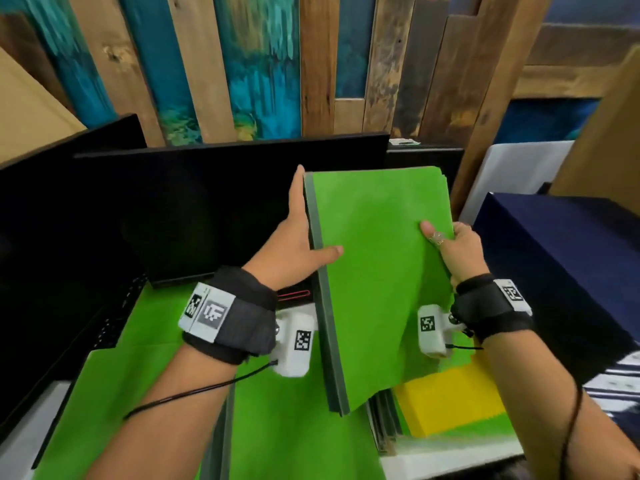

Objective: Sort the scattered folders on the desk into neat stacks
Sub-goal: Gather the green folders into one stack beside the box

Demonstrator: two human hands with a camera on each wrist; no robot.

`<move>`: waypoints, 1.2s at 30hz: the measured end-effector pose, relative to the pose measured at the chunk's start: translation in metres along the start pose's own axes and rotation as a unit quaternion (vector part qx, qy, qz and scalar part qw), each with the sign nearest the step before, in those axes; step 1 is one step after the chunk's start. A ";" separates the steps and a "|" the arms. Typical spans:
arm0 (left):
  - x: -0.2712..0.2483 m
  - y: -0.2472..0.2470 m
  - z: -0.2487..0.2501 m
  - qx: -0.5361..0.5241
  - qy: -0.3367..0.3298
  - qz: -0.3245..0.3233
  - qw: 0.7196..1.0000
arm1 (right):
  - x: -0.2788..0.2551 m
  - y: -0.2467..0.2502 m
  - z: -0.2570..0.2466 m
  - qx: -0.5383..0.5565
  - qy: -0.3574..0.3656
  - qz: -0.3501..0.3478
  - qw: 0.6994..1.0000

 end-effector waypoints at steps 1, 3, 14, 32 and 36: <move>0.001 -0.015 -0.022 -0.004 0.027 -0.029 0.999 | 0.003 0.007 0.011 -0.036 -0.015 0.011 0.999; 0.004 -0.042 -0.067 -0.040 0.071 -0.065 0.995 | 0.009 0.019 0.028 -0.132 -0.031 0.033 0.990; -0.045 -0.194 -0.188 0.138 0.227 -0.162 0.950 | 0.009 0.064 0.181 -0.423 -0.265 0.045 0.865; -0.182 0.030 -0.294 0.426 0.438 -0.173 0.772 | -0.040 -0.056 0.223 -0.655 -0.186 -0.214 0.700; -0.160 0.040 -0.279 0.339 0.409 -0.067 0.844 | -0.042 -0.058 0.221 -0.657 -0.187 -0.205 0.701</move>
Point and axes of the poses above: each hand's wrist, its own x-axis towards the middle knuckle, its own y-axis out of the back of the hand, z = x × y, the point moved 10 cm from there along x, towards the middle knuckle, and after that the axes turned 8 degrees about -y, right-handed, at the moved point
